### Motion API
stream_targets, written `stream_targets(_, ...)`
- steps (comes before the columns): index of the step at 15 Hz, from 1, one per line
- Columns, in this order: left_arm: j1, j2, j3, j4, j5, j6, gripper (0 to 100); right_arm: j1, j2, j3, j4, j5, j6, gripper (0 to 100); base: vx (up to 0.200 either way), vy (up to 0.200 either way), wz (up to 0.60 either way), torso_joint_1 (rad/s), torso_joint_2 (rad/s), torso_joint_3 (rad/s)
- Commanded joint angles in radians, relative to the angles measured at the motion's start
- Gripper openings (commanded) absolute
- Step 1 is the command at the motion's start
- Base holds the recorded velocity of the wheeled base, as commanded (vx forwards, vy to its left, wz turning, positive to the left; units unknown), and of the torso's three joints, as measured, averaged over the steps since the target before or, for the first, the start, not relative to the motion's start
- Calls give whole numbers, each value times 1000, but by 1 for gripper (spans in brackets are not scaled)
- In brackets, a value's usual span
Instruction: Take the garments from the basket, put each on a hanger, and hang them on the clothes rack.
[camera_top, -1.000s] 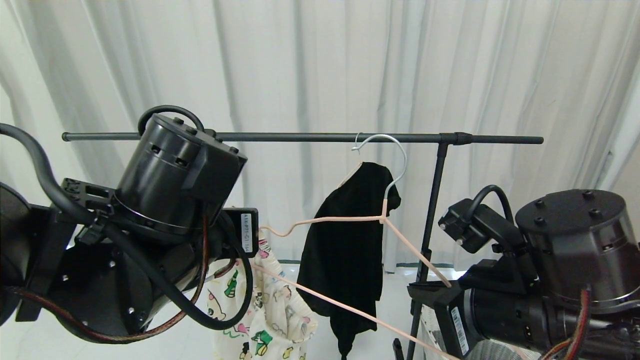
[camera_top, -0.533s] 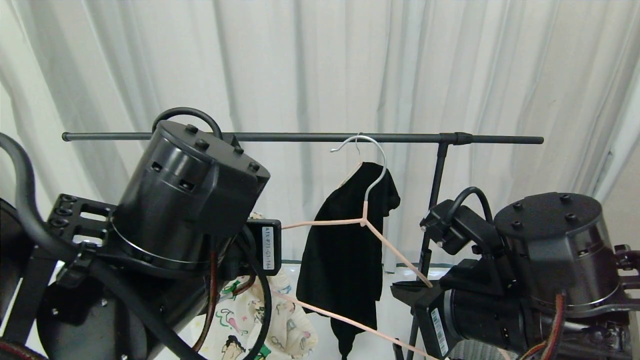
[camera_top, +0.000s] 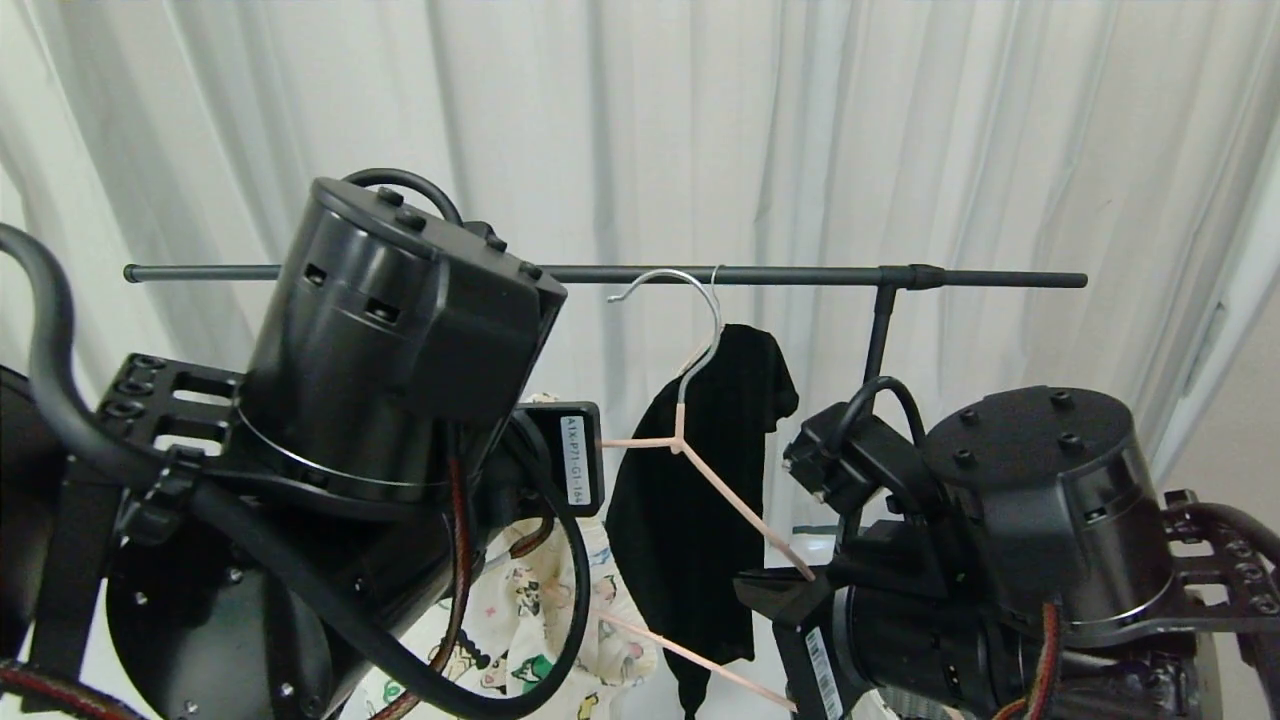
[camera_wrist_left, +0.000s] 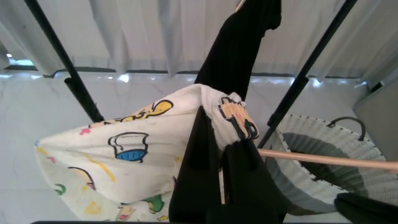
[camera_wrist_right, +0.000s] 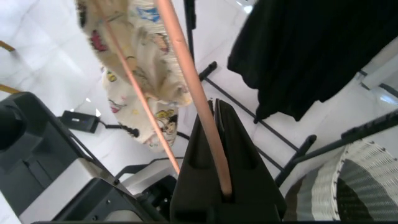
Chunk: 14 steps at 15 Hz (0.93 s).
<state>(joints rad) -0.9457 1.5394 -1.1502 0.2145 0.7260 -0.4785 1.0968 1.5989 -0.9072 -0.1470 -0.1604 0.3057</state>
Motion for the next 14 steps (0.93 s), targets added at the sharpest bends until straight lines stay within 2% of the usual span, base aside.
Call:
stream_targets(1, -1, 13, -20, 0, 0, -2, 0, 17, 32, -28, 0, -1, 1, 0, 0, 0, 0, 0, 0, 0)
stream_targets(4, -2, 27, -48, 0, 0, -2, 0, 49, 61, -64, 0, -1, 29, 0, 0, 0, 0, 0, 0, 0)
stream_targets(7, -2, 27, -51, 0, 1, -3, 0, 52, 64, -65, 1, -31, 35, 0, 0, 0, 0, 0, 0, 0)
stream_targets(14, -33, 42, -75, -43, -2, -2, 0, 72, 87, -91, 0, -36, 49, 0, 0, 0, 0, 0, 0, 0)
